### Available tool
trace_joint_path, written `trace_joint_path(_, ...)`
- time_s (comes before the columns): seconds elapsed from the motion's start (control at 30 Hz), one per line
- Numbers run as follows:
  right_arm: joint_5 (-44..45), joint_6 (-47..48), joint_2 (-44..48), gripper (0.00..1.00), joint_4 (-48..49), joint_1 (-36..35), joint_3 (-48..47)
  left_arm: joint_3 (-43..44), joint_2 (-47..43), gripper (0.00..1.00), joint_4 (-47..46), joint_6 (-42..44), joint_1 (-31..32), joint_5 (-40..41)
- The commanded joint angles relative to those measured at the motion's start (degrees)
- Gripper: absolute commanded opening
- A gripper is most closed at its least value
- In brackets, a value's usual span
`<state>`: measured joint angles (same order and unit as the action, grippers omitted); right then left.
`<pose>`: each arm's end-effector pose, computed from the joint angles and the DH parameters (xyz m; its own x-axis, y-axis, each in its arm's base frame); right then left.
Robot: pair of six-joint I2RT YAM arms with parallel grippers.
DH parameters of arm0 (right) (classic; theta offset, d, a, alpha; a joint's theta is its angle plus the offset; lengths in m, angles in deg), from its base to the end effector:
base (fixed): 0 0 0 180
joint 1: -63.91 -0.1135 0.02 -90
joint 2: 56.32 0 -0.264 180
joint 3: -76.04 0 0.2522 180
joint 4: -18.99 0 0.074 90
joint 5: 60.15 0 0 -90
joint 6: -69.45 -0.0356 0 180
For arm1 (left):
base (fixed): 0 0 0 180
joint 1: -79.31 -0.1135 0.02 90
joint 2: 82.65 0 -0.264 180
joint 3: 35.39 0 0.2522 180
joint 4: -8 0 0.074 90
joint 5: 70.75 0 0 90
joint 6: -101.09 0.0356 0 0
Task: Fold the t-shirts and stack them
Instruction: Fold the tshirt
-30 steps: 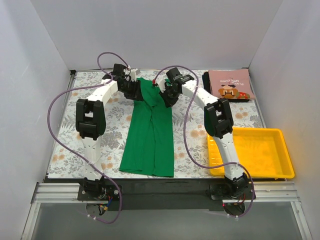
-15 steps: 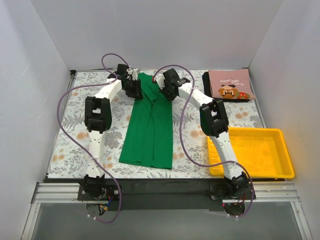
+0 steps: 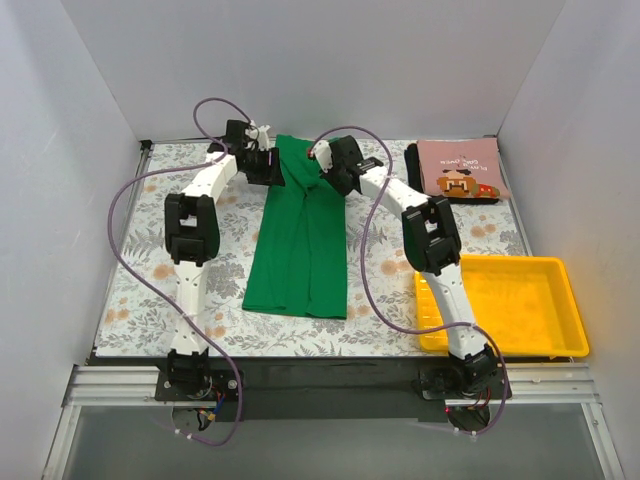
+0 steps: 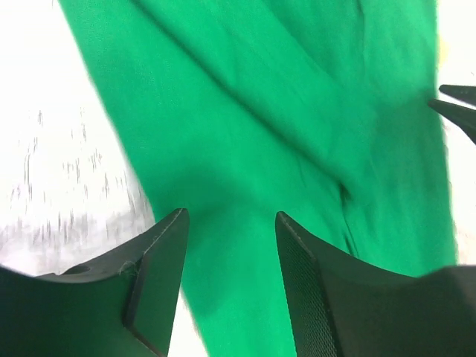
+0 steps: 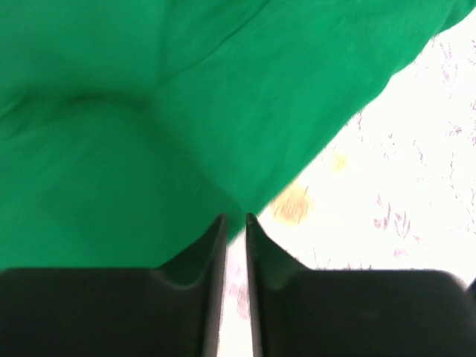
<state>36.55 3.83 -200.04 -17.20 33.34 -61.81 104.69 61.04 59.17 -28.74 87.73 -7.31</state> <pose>0.4885 0.2837 0.1707 -0.3476 -0.6815 -0.6440 -0.6302 0.6784 -0.3777 0.5373 -0.0956 0.1675 -0.8679 -0.4507 -0.2089 -0.2211 0.7271 -0.6499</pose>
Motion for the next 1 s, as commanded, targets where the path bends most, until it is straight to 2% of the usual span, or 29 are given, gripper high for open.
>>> trace_joint_path(0.0,-6.07,-0.56,14.76,0.24,-0.15,-1.16,4.19,-4.04,-16.23,0.5,2.4,3.71,-0.6,-4.44)
trace_joint_path(0.07,-10.38,-2.13,21.79,0.27,-3.29,-1.51,8.15,-14.02,-22.29,0.5,2.76,4.32,-0.6,-6.21)
trace_joint_path(0.13,-15.28,-3.9,27.4,0.27,-6.38,-1.69,10.7,-22.31,-31.87,0.5,2.06,4.94,-0.69,-8.41)
trace_joint_path(0.17,-17.14,-5.3,29.09,0.27,-10.39,-1.95,13.32,-30.53,-34.95,0.5,1.62,4.85,-0.69,-9.02)
trace_joint_path(0.2,-18.72,-6.01,30.76,0.25,-11.83,-2.21,15.44,-34.26,-41.16,0.5,1.27,4.59,-0.95,-9.38)
trace_joint_path(0.27,-22.95,-6.63,35.42,0.21,-14.73,-3.88,22.62,-43.91,-46.38,0.49,1.52,4.33,-1.22,-11.66)
trace_joint_path(0.37,-25.85,-7.41,41.4,0.2,-18.07,-7.92,32.81,-52.8,-52.98,0.43,4.95,5.47,-1.22,-14.38)
trace_joint_path(0.5,-27.44,-8.47,46.24,0.22,-18.78,-16.25,41.97,-61.69,-57.82,0.35,8.46,7.05,-0.52,-16.59)
trace_joint_path(0.6,-27.0,-8.56,46.78,0.25,-18.78,-19.96,45.94,-64.7,-58.97,0.32,10.58,7.84,-0.17,-15.71)
trace_joint_path(0.73,-23.14,-7.68,45.91,0.3,-18.78,-26.19,46.93,-68.74,-58.89,0.31,10.58,7.05,-0.08,-14.48)
trace_joint_path(0.97,-19.01,-12.86,40.37,0.33,-18.7,-30.25,42.71,-70.6,-57.57,0.28,8.12,3.98,0.01,-11.49)
